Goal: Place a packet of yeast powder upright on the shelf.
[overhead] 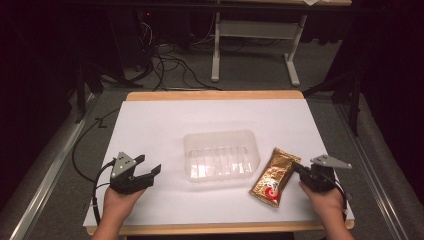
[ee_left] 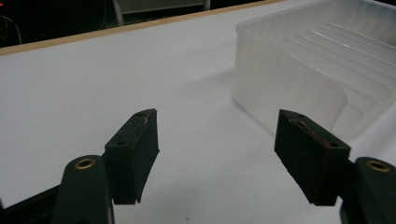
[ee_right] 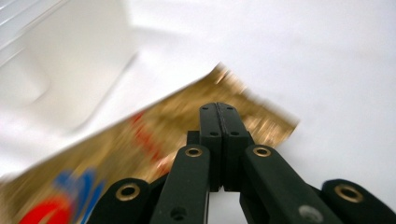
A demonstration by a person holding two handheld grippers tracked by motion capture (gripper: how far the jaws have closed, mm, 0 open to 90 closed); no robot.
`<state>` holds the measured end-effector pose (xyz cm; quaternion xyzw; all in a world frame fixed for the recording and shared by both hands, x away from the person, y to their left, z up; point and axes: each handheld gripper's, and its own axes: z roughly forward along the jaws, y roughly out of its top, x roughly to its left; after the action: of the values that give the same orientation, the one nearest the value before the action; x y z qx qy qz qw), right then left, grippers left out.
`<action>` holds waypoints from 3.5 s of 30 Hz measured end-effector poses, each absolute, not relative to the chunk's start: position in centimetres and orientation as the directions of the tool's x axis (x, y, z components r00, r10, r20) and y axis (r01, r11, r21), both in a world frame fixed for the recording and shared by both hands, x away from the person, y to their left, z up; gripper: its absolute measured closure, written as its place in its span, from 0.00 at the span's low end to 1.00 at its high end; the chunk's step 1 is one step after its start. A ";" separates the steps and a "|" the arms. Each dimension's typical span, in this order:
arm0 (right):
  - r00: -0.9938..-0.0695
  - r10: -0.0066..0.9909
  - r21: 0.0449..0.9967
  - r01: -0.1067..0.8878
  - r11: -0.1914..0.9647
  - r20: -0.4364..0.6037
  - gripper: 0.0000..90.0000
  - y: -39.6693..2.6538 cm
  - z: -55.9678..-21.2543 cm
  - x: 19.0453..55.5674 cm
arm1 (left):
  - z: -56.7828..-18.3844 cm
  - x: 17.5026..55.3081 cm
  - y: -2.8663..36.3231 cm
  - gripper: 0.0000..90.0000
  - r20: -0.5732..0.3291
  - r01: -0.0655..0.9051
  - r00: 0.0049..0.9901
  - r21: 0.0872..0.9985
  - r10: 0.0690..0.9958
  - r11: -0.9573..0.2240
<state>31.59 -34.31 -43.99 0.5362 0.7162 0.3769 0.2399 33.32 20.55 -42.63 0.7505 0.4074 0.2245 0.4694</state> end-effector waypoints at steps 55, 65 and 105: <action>-0.364 0.925 0.646 0.734 0.211 0.112 1.00 -35.0 -46.7 35.2 | -43.0 32.0 21.8 0.35 -0.028 0.417 0.546 0.876 0.837 -0.243; -0.361 0.924 0.651 0.733 0.196 0.128 1.00 -35.2 -46.5 31.8 | -42.7 32.4 21.4 0.34 -0.034 0.403 0.544 0.887 0.838 -0.226; -0.219 0.922 0.719 0.690 -0.084 0.319 0.50 -37.2 -45.4 28.1 | -43.1 34.2 19.4 0.34 -0.034 0.416 0.552 0.877 0.833 -0.240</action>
<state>28.10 -37.22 -45.44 0.6088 0.6621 0.4140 0.1399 34.21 19.44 -43.08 0.7535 0.4147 0.2286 0.4560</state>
